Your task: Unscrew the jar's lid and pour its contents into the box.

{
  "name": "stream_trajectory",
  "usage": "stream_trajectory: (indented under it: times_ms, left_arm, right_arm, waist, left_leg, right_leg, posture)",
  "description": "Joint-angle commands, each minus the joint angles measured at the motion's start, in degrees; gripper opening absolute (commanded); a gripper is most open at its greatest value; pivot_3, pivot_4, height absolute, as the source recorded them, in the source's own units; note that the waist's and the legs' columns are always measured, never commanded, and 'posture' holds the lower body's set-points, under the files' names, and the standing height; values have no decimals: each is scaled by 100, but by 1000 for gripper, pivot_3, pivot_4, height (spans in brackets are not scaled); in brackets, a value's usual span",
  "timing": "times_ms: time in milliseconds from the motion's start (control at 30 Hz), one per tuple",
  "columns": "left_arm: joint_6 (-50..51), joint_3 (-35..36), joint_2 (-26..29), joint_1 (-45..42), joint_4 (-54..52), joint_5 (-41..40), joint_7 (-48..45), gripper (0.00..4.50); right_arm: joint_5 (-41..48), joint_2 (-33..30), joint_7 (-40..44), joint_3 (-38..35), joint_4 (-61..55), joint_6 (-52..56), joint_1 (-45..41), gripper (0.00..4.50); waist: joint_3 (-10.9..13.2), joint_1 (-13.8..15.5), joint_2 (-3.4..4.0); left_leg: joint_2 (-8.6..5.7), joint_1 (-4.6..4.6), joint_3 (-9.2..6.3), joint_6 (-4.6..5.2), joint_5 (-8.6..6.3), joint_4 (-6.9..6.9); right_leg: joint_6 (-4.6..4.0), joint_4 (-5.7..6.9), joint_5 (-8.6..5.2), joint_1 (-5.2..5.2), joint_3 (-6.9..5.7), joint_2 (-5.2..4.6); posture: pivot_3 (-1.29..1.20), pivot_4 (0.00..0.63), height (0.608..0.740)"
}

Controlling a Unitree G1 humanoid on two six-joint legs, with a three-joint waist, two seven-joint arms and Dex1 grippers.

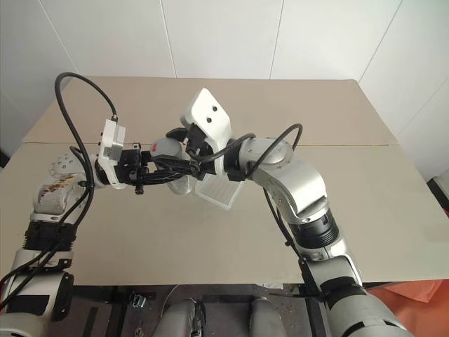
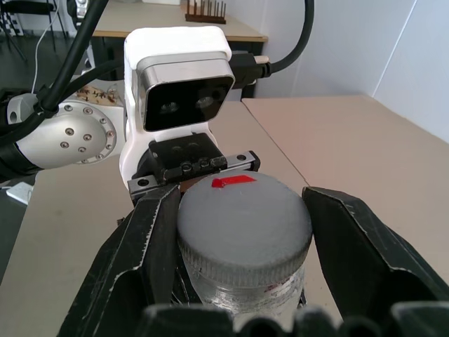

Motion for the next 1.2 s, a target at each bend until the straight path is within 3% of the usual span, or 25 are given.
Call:
stream_trajectory:
  times_ms: [33, 267, 400, 600, 800, 900, 1000, 1200]
  left_arm:
    - [-95, 110, 39, -22, -259, -46, 1, 1929]
    - [-278, 36, 112, -16, -100, 116, -114, 1929]
    - [-497, 37, 84, -87, 91, 288, -62, 1929]
    - [-1050, 87, -277, -340, 444, 802, 911, 1929]
    - [-1657, -78, -593, -520, 760, 1453, 1697, 1929]
    - [-2065, -193, -693, -675, 1016, 1857, 2063, 1929]
    - [-2870, -452, -700, -838, 1355, 2584, 2585, 1929]
    - [-5498, -1396, -321, -1408, 2340, 5378, 5038, 1929]
  right_arm:
    - [162, 37, 45, -162, -66, 82, -190, 2722]
    - [1163, 138, -271, -1369, 135, 871, -547, 2722]
    - [958, -307, -548, -1665, -15, 754, -343, 2722]
    - [-275, -1541, -892, -1658, -319, -211, 1489, 2722]
    - [-947, -1617, -1174, -1514, 112, -835, 3103, 2722]
    - [-1156, -1435, -1288, -1297, 417, -833, 3267, 3633]
    - [-1086, -1479, -1180, -1329, 230, -578, 3186, 4455]
    - [277, -1824, -547, -1878, -967, 906, 2465, 4455]
  waist:
    - [0, 0, 0]
    - [0, 12, 0]
    - [0, 27, 0]
    - [-1, 124, -2]
    - [-1, 66, -3]
    - [-1, 22, -3]
    - [-1, 5, -3]
    - [0, 49, -4]
  left_leg:
    - [0, 0, 0, 0, 0, 0]
    - [0, -1, 0, 0, 0, 0]
    - [-1, -1, 2, 0, 0, 0]
    - [-5, -2, 32, 3, -2, 1]
    - [-5, 2, 46, 2, -1, 0]
    - [-2, 9, 44, 0, 1, 1]
    - [-3, 10, 42, -1, 1, 0]
    - [-4, 3, 40, 2, -1, 0]
  right_leg:
    - [0, 0, 0, 0, 0, 0]
    - [0, 0, 0, 1, -1, 0]
    - [0, -3, 0, 3, -2, -1]
    - [1, -12, 0, 10, -5, -5]
    - [1, -8, 1, 6, 3, -5]
    - [-1, -4, 2, 8, 6, -1]
    - [-1, -5, 3, 9, 7, -1]
    - [0, -11, 6, 7, 5, -3]
  posture:
    - [0, 150, 740]
    - [0, 150, 740]
    - [0, 150, 740]
    - [0, 150, 740]
    - [0, 150, 740]
    - [0, 150, 740]
    - [0, 150, 740]
    - [0, 150, 740]
